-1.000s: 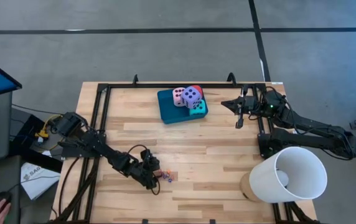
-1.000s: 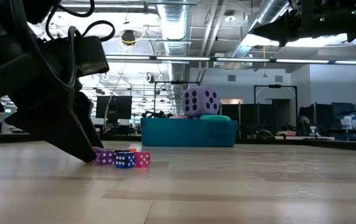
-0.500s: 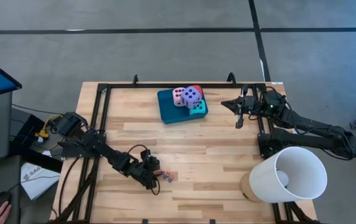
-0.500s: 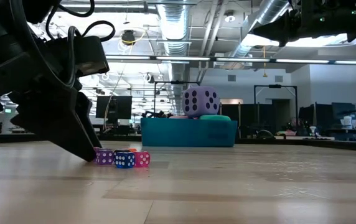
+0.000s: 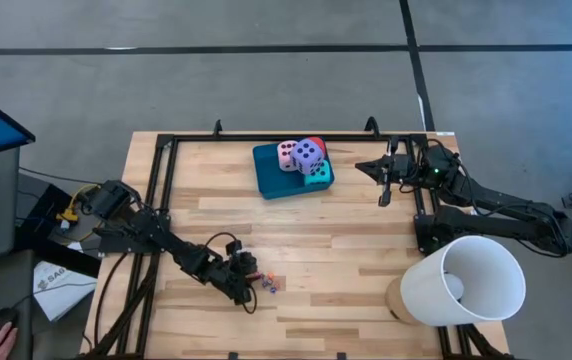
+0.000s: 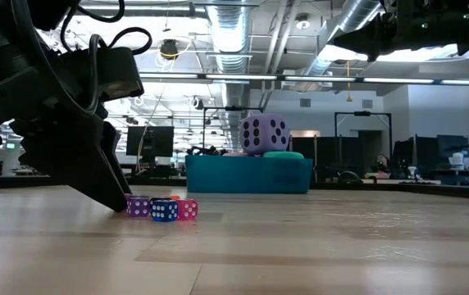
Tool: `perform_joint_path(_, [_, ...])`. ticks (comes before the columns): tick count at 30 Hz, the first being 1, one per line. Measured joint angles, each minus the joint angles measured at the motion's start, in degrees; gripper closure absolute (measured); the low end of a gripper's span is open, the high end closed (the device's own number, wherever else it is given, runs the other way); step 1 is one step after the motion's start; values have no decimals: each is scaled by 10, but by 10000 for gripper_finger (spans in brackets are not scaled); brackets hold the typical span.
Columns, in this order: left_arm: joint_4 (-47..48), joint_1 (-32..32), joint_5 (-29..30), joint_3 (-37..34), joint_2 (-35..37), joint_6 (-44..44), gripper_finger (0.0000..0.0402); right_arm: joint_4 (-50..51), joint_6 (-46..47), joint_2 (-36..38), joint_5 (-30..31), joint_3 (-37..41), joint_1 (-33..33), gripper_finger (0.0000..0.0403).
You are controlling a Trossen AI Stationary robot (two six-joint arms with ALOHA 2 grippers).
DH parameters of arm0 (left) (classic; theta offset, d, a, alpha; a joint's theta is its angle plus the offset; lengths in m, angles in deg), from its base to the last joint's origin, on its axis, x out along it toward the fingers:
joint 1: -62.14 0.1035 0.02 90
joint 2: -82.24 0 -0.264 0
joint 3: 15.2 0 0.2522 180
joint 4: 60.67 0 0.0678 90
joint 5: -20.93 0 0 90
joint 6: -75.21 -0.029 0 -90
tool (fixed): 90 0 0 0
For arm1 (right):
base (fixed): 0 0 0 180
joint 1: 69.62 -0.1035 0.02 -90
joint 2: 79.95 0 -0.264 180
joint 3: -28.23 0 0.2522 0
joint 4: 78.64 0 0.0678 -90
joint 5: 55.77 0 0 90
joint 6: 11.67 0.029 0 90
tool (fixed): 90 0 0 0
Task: Pick & Place Dice
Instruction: Put the left small red dice into the blue bin
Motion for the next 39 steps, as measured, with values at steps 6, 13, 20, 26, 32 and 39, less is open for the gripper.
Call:
perform_joint_path(6, [-1,0,-14,0,1,0,280,0,0,0,0,0,0,403])
perform_joint_path(13, [-3,0,-19,0,1,0,320,3,0,0,0,0,0,403])
perform_joint_path(20, [2,0,-24,0,5,0,365,4,0,0,0,0,0,403])
perform_joint_path(26, [24,18,-32,-1,32,0,350,4,0,0,0,0,0,403])
perform_joint_path(32, [62,61,-23,-1,68,-4,358,5,-5,0,0,0,0,403])
perform_joint_path(39, [83,150,-16,0,124,-5,355,6,-6,0,0,0,0,403])
